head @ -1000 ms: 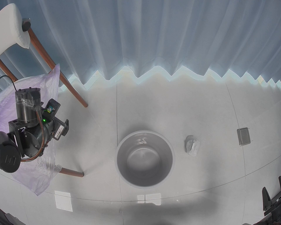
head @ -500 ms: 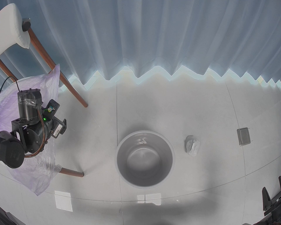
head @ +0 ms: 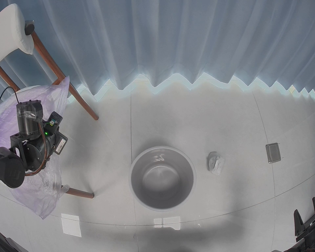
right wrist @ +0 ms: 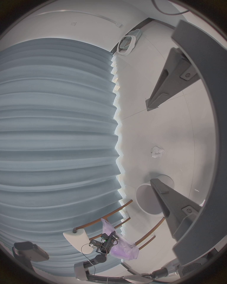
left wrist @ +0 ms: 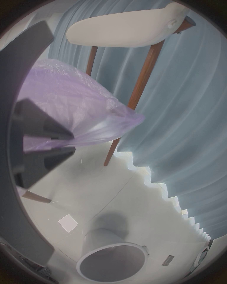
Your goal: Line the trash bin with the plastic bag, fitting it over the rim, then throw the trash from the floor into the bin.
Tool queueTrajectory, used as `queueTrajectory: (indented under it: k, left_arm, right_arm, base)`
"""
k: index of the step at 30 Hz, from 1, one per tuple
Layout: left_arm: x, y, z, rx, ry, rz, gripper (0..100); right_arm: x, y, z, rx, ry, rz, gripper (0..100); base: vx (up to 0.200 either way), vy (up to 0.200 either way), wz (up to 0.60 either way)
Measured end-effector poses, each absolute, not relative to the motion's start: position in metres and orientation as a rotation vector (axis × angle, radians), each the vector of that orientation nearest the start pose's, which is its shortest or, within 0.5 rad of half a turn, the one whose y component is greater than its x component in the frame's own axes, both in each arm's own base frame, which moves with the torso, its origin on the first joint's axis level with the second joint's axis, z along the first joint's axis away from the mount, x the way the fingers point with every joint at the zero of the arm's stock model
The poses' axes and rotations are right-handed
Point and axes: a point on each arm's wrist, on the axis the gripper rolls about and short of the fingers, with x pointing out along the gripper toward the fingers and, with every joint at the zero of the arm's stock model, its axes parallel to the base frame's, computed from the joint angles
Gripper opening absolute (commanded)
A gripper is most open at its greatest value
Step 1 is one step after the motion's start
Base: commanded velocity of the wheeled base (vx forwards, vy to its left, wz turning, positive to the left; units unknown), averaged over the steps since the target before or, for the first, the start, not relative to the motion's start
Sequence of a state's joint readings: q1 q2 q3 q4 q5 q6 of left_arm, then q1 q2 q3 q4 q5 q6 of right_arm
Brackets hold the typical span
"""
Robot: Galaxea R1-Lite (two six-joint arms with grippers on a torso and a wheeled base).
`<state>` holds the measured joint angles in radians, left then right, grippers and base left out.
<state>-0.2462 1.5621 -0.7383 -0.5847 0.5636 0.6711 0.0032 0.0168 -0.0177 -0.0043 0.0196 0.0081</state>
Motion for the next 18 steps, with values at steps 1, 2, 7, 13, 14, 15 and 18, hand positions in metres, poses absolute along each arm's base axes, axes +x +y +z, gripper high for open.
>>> queueTrajectory:
  k: [1,2,7,13,14,15,18]
  left_arm:
    - [0.262,-0.053,0.201,0.754,0.315,0.230,0]
    - [0.261,-0.053,0.203,0.750,0.308,0.228,0]
    - [0.252,-0.050,0.210,0.711,0.280,0.230,0]
    - [0.240,-0.051,0.218,0.597,0.230,0.196,0]
    - [0.238,-0.051,0.220,0.570,0.218,0.170,0]
    - [0.235,-0.051,0.222,0.543,0.209,0.142,0]
    - [0.227,-0.050,0.226,0.476,0.196,0.079,0]
  right_arm:
    - [-0.023,0.000,0.081,0.008,-0.005,0.023,100]
    - [-0.023,0.000,0.081,0.008,-0.005,0.023,100]
    - [-0.023,0.000,0.081,0.008,-0.005,0.022,100]
    - [-0.023,0.000,0.081,0.008,-0.005,0.022,100]
    - [-0.023,0.000,0.081,0.008,-0.005,0.022,100]
    - [-0.023,0.000,0.081,0.008,-0.005,0.022,100]
    - [-0.023,0.000,0.081,0.008,-0.005,0.023,100]
  base:
    - [0.000,0.000,0.00]
    - [0.000,0.000,0.00]
    - [0.000,0.000,0.00]
    - [0.000,0.000,0.00]
    - [0.000,0.000,0.00]
    - [0.000,0.000,0.00]
    - [0.000,0.000,0.00]
